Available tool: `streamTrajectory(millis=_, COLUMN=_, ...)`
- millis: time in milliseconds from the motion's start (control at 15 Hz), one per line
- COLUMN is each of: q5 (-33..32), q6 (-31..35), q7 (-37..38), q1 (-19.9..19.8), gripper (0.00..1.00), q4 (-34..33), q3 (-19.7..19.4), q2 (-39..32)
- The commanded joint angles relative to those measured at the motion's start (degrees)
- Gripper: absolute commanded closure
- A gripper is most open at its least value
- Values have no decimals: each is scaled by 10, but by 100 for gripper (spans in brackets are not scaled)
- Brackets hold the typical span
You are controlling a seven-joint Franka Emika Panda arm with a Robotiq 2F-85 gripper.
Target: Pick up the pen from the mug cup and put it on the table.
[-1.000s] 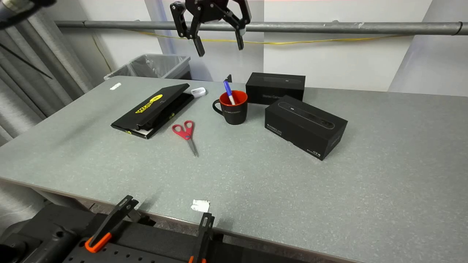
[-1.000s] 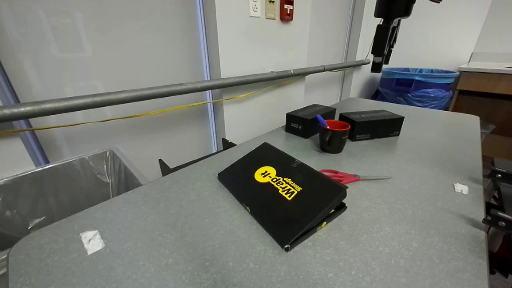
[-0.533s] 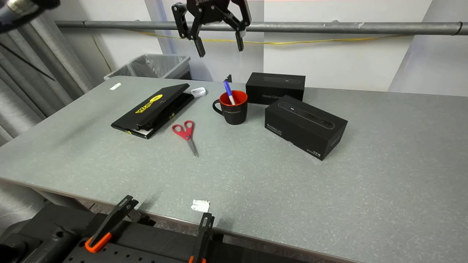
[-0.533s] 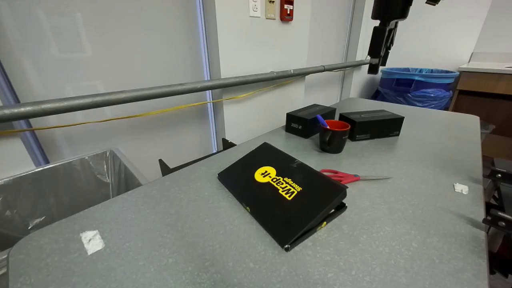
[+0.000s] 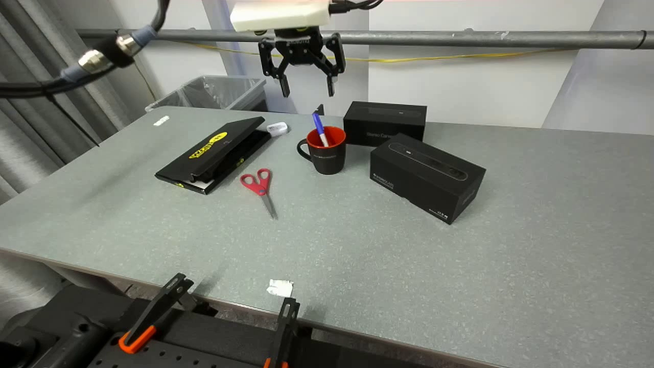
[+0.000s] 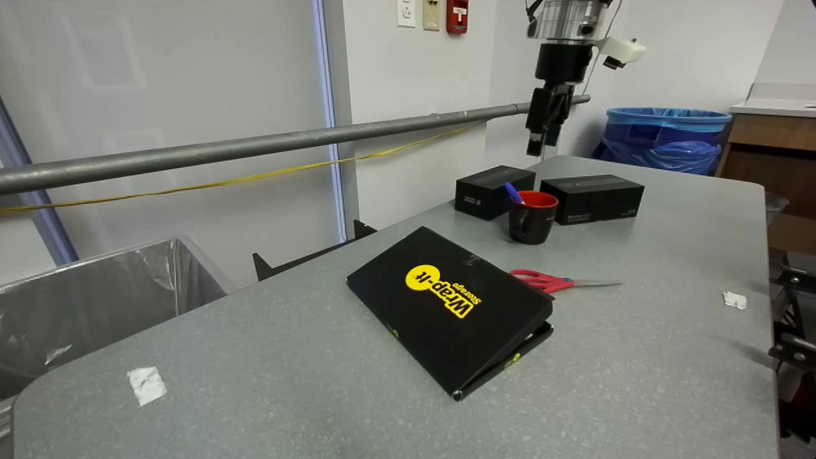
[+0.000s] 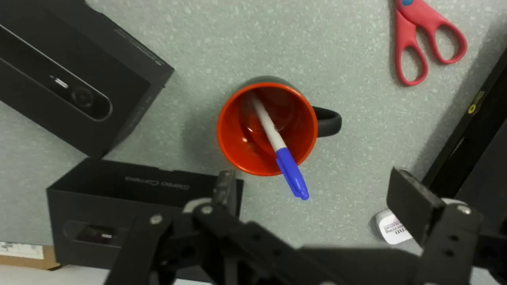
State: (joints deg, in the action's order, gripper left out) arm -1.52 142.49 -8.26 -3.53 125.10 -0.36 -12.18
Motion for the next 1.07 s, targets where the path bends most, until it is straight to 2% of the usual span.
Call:
streamTrajectory(millis=0, q5=42, q6=-11, q7=-43, q1=-3, gripper=0, q4=-83, q3=19, q2=-77)
streamTrajectory(millis=67, q5=45, q6=-17, q7=-44, q1=-4, gripper=0, q4=-92, q3=23, q2=-85)
streamTrajectory(millis=133, q5=22, q6=-1, q7=-19, q1=2, gripper=0, q4=-49, q3=13, q2=-52)
streamTrajectory(millis=467, q5=29, q6=-5, q7=-32, q1=-1, gripper=0, q4=-80, q3=22, q2=-84)
streamTrajectory(millis=1000, q5=-11, q6=2, q7=-7, q1=13, gripper=0, q4=-98, q3=8, q2=-132)
